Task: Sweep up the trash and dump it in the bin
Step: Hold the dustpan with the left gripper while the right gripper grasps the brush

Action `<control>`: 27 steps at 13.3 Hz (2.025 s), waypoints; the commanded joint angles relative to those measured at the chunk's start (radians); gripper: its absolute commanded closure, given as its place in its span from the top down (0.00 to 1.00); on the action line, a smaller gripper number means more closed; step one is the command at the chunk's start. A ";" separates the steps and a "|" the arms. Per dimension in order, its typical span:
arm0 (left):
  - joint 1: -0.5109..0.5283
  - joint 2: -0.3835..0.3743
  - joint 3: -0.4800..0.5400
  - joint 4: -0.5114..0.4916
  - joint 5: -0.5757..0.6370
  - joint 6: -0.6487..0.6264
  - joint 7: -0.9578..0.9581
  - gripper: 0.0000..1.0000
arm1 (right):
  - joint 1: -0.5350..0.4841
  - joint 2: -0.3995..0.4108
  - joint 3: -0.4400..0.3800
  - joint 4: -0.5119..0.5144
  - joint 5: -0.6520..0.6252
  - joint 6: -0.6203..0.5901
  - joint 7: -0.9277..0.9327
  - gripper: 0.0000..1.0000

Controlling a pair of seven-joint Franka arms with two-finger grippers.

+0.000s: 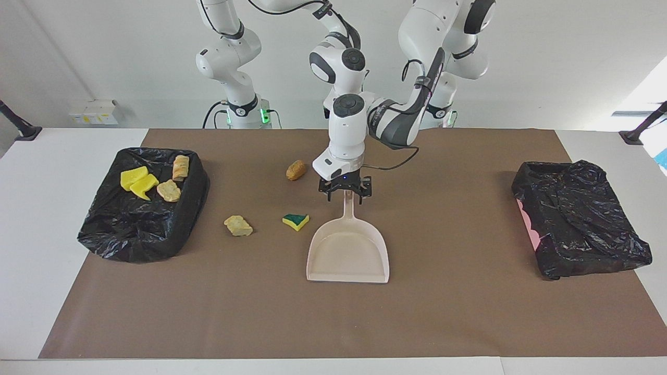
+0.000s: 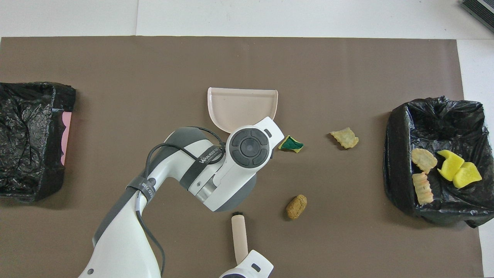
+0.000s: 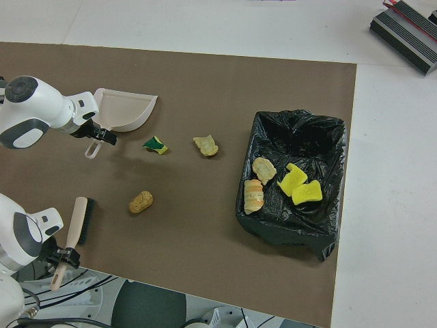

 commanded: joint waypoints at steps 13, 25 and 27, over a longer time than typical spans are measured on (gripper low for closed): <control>-0.002 -0.020 0.027 -0.030 0.035 0.010 -0.024 0.02 | -0.140 -0.127 -0.010 0.036 0.020 -0.170 -0.060 0.00; 0.014 -0.073 0.023 -0.122 0.024 0.040 0.143 0.40 | -0.692 -0.216 -0.016 0.176 -0.002 -0.329 -0.590 0.00; 0.014 -0.073 0.023 -0.126 0.024 0.048 0.152 0.65 | -0.794 -0.186 -0.016 0.217 -0.028 -0.335 -0.707 0.00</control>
